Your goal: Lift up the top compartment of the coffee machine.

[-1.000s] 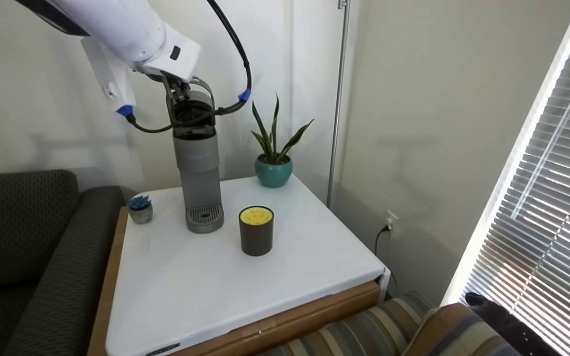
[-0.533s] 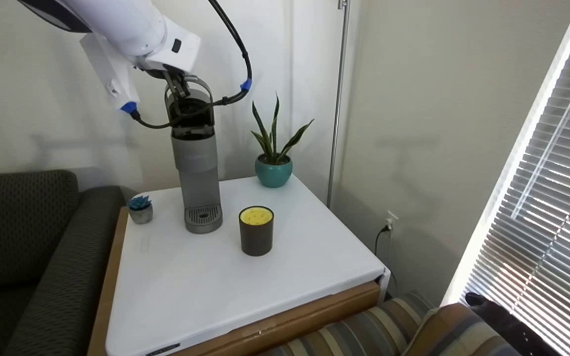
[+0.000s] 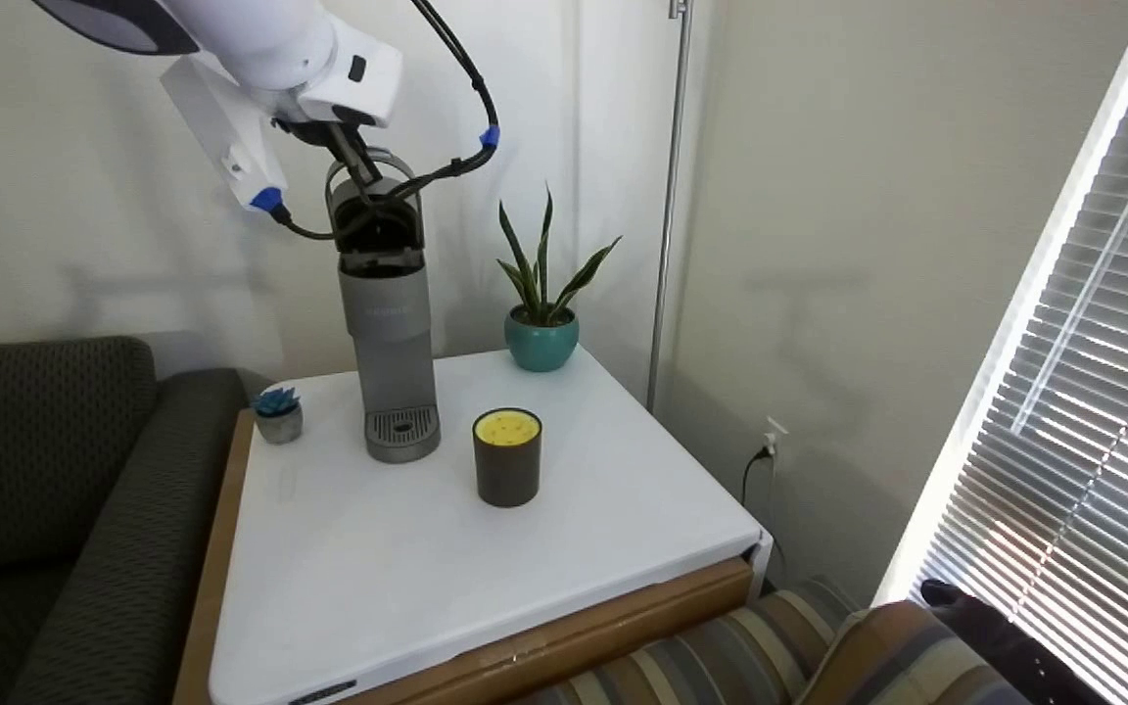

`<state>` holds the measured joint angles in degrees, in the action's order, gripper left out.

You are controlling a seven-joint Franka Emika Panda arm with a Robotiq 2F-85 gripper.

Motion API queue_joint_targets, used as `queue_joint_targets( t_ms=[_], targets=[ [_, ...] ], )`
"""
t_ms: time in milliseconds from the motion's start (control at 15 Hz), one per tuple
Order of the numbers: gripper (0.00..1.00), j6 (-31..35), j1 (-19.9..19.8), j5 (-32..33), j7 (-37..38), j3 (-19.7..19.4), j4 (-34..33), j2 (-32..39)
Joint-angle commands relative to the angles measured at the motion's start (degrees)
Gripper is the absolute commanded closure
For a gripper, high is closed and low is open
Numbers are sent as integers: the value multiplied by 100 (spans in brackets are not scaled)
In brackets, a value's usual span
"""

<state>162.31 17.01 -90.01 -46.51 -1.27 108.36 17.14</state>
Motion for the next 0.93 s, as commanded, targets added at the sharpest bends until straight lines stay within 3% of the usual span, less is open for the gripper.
queue_joint_targets(
  t_ms=[0, 867],
  targets=[
    [100, 153, 113, 533, 353, -19, -205, 121],
    [100, 297, 256, 2033, 1337, -51, -502, 326]
  ],
)
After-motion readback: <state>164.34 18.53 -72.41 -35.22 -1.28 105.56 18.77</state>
